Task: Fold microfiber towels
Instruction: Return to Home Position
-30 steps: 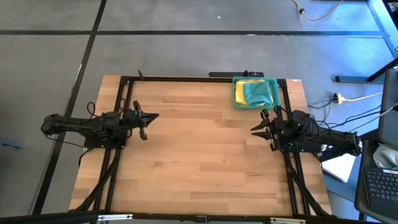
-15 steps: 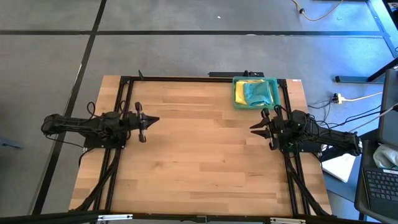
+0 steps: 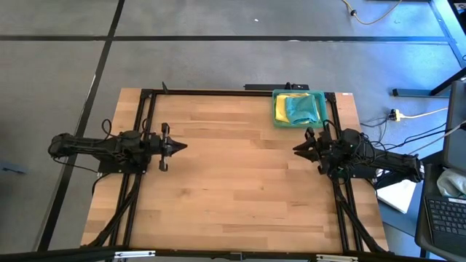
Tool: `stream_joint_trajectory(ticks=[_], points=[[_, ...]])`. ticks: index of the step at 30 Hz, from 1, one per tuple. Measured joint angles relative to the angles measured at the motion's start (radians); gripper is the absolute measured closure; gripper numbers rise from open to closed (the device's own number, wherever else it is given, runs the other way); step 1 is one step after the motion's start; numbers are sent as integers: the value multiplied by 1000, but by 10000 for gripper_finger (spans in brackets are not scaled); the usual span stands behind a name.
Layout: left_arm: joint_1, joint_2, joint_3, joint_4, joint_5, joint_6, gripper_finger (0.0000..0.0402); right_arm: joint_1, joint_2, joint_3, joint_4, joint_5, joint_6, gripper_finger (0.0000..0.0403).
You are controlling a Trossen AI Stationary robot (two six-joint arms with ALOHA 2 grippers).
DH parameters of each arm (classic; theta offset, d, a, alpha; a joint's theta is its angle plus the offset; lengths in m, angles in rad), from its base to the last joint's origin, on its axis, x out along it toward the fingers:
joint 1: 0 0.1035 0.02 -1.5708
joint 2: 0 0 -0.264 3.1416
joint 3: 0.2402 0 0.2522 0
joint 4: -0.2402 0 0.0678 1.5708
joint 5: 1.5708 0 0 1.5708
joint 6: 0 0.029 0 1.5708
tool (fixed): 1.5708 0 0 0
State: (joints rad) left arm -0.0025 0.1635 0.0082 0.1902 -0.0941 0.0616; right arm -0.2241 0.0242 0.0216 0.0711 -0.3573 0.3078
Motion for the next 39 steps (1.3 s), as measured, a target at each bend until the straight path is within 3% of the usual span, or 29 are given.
stream_joint_trajectory(ticks=[5, 8, 13, 19, 27, 39], points=[[0, 0, 0, 0, 0, 0, 401, 0, 0, 0, 0, 3, 69, 320], [0, 0, 0, 0, 0, 0, 401, 0, 4, 0, -47, 65, 85, 327], [0, 0, 0, -1, 3, -1, 401, 0, 16, 0, -54, 113, 105, 393], [0, 0, 0, -2, 3, -1, 401, 0, 15, 0, -55, 130, 80, 398], [0, 0, 0, -2, 3, -1, 401, 0, 15, 0, -55, 130, 53, 366], [0, 0, 0, -2, 3, -1, 401, 0, 15, 0, -55, 129, 51, 364]])
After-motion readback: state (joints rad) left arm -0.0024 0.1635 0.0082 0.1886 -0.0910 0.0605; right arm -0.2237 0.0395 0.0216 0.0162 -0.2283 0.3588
